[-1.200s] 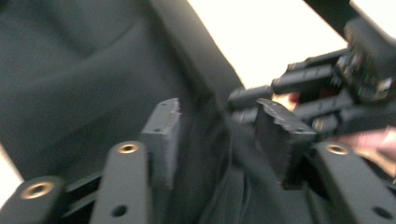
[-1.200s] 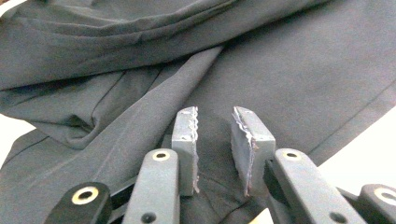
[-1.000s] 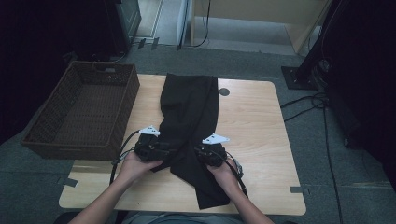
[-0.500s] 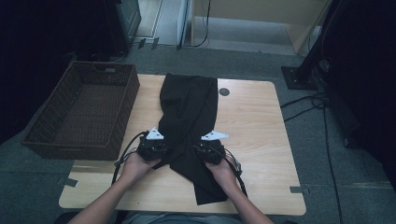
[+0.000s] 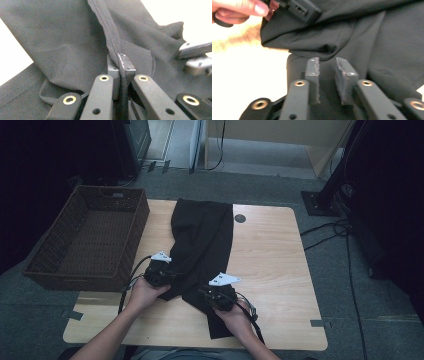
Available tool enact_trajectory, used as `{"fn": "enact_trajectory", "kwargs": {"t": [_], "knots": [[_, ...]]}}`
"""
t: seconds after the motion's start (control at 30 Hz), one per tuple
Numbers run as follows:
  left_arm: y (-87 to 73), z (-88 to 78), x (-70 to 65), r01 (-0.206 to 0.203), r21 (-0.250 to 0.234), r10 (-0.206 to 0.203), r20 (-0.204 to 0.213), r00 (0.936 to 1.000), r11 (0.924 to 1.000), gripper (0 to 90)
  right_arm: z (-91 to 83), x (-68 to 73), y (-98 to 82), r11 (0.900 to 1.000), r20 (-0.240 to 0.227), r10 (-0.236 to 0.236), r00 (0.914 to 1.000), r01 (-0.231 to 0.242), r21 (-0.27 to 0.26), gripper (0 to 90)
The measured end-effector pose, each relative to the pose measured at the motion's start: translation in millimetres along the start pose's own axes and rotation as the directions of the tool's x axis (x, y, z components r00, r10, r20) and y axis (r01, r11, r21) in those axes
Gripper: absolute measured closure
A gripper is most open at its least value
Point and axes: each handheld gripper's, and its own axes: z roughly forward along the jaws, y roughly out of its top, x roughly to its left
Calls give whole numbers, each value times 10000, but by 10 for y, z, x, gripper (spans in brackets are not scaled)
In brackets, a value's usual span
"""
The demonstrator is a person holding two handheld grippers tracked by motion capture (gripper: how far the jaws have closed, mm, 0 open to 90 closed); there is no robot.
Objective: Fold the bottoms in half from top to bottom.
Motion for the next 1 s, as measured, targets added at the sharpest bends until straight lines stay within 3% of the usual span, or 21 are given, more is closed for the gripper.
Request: {"fn": "enact_trajectory", "kwargs": {"t": [0.1,0.17,0.37,0.4,0.43,0.47,0.57,0.6,0.67,0.73,0.8,0.87,1.0], "knots": [[10,-21,-9,-9,-45,9,53,10000,10000,895,1,43,-3,10000,-406,66,9992,-64,43,599],[9,-17,-8,-39,-9,39,62,10000,10000,895,11,104,-22,9996,-605,-168,9980,182,224,541],[-17,-5,13,37,0,-37,71,10000,10000,895,112,153,-189,9961,-389,-785,9962,800,378,532],[-24,-1,15,36,22,-36,31,10000,10000,894,117,166,-197,9928,-227,-1144,9932,1151,340,545],[-31,5,18,5,47,-5,-20,10000,10000,894,128,191,-208,9841,113,-1751,9845,1746,339,559],[-38,11,23,24,61,-24,-25,10000,10000,894,137,196,-215,9786,280,-2050,9784,2043,243,573],[-65,42,38,82,113,-81,-102,9999,9999,894,149,145,-204,9881,428,-1537,9872,1534,95,802],[-76,61,41,85,184,-82,-155,9998,9998,894,144,125,-187,9916,407,-1285,9909,1278,182,839],[-85,82,42,10,317,-3,-248,9997,9995,893,129,81,-125,9971,-244,-413,9988,428,628,858],[-82,81,45,1,308,7,-274,9996,9995,893,76,82,-58,9969,-961,85,9953,-9,781,862],[-76,83,47,-44,359,56,-343,9994,9993,893,-18,106,41,9977,-1525,174,9881,-71,680,863],[-81,98,47,-105,478,124,-393,9991,9988,893,-105,111,162,9988,-1731,38,9849,46,482,862],[-82,110,27,-207,498,229,-449,9987,9985,893,-201,-78,356,9998,-1345,38,9909,-13,187,857]]}}
